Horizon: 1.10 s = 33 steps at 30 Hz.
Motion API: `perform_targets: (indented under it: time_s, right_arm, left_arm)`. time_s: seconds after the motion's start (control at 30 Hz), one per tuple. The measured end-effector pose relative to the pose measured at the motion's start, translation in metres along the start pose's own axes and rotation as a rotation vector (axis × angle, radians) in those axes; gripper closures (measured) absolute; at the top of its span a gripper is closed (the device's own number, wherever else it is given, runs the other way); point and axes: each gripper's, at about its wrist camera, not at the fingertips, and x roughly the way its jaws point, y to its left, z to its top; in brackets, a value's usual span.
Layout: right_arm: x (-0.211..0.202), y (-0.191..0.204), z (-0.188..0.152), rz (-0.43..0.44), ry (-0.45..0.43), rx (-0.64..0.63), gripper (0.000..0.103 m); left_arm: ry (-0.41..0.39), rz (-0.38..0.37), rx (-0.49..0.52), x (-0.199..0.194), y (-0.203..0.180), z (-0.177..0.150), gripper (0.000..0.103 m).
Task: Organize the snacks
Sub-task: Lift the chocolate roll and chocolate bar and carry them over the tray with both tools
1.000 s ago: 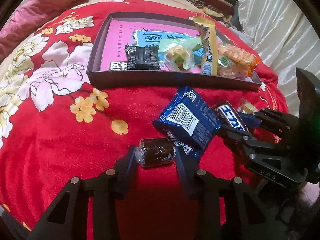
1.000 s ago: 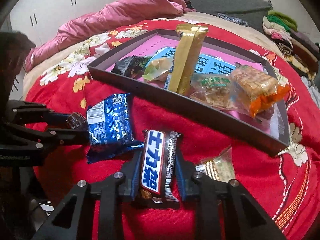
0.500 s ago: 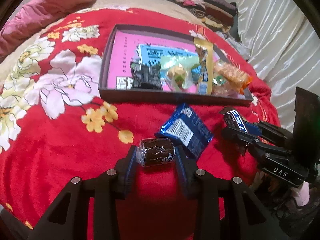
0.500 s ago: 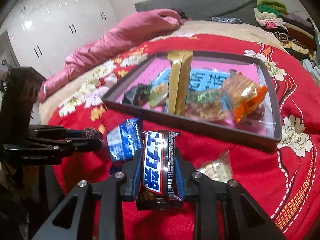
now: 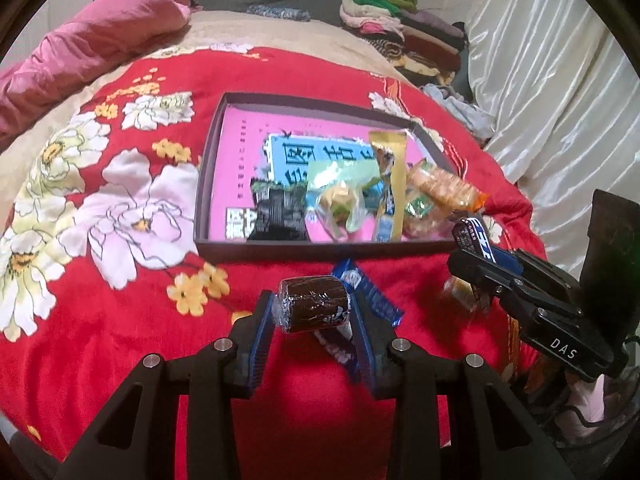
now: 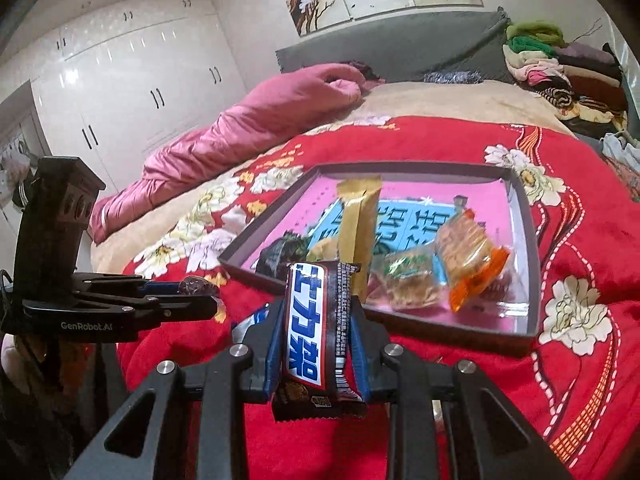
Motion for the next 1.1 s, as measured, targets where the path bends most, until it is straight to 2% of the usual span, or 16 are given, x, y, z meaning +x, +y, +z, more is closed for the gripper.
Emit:
perform_targets:
  time_s: [0.23, 0.63, 1.1]
  right_arm:
    - [-0.006, -0.008, 0.010, -0.006, -0.052, 0.015, 0.073]
    - [-0.010, -0.022, 0.021, -0.010, -0.124, 0.042, 0.073]
    - [0.001, -0.030, 0.032, -0.015, -0.142, 0.049, 0.073]
  left_arm:
    - [-0.042, 0.007, -0.011, -0.005, 0.001, 0.017, 0.064]
    - [-0.065, 0.016, -0.028, 0.001, 0.005, 0.032, 0.064]
    - [-0.065, 0.036, -0.044, 0.014, 0.013, 0.043, 0.064]
